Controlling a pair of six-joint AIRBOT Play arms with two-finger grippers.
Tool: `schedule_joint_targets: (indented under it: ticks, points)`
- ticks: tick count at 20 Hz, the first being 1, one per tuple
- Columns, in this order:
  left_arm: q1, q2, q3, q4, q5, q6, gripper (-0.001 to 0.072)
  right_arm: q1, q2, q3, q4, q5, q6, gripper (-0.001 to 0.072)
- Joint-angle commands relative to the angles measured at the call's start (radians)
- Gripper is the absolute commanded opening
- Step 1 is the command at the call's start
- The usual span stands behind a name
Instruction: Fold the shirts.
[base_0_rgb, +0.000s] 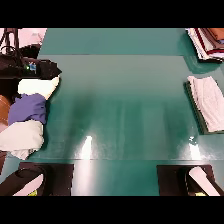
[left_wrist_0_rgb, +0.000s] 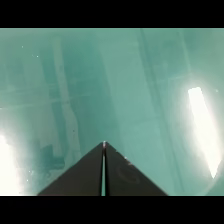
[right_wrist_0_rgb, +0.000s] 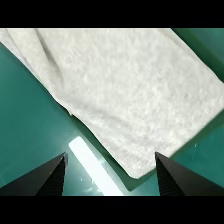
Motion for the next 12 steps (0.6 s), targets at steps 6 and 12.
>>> schedule_joint_targets:
  ticks: [6, 12]
  points:
    - [0.000, 0.000, 0.001, -0.001, 0.026, -0.001, 0.0022, 0.329, 0.108, 0.003, 0.137, 0.017, 0.001, 0.0618]
    - [0.000, 0.000, 0.001, -0.001, 0.035, -0.001, 0.0022, 0.754, 0.108, 0.003, 0.132, -0.043, 0.001, 0.0011]
